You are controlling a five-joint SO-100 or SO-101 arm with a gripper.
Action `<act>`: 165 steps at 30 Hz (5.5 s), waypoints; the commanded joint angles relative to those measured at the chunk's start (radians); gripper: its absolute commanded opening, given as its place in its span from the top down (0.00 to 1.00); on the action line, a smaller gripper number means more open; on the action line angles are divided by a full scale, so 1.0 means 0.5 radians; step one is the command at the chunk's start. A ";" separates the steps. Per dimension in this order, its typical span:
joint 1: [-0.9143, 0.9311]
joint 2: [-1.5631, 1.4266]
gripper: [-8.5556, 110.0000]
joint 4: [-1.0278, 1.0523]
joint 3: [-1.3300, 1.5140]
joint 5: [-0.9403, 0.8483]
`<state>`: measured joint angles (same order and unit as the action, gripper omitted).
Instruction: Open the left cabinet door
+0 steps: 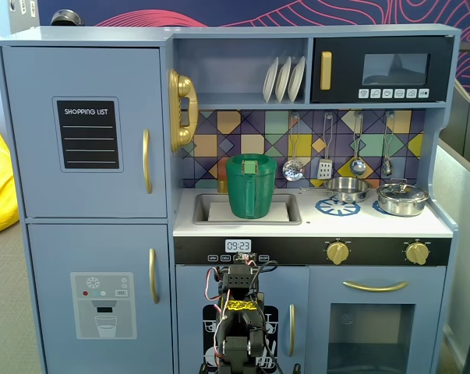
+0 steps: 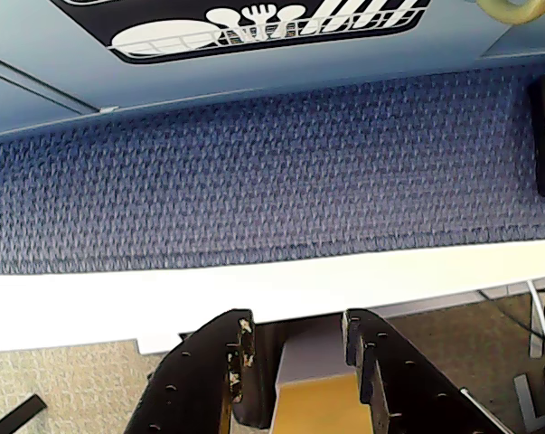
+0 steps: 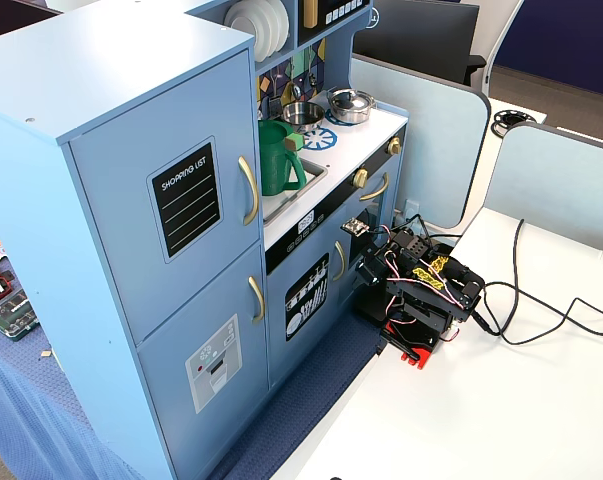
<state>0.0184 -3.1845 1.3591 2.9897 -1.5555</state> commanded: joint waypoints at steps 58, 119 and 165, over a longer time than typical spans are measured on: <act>-1.138 1.009 0.75 -1.577 -1.614 -0.196; -2.059 0.951 0.80 -1.230 -2.516 -0.816; -2.433 1.255 0.83 -2.025 -1.994 -0.982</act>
<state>-1.2180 -2.5495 0.3728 1.9972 -2.0417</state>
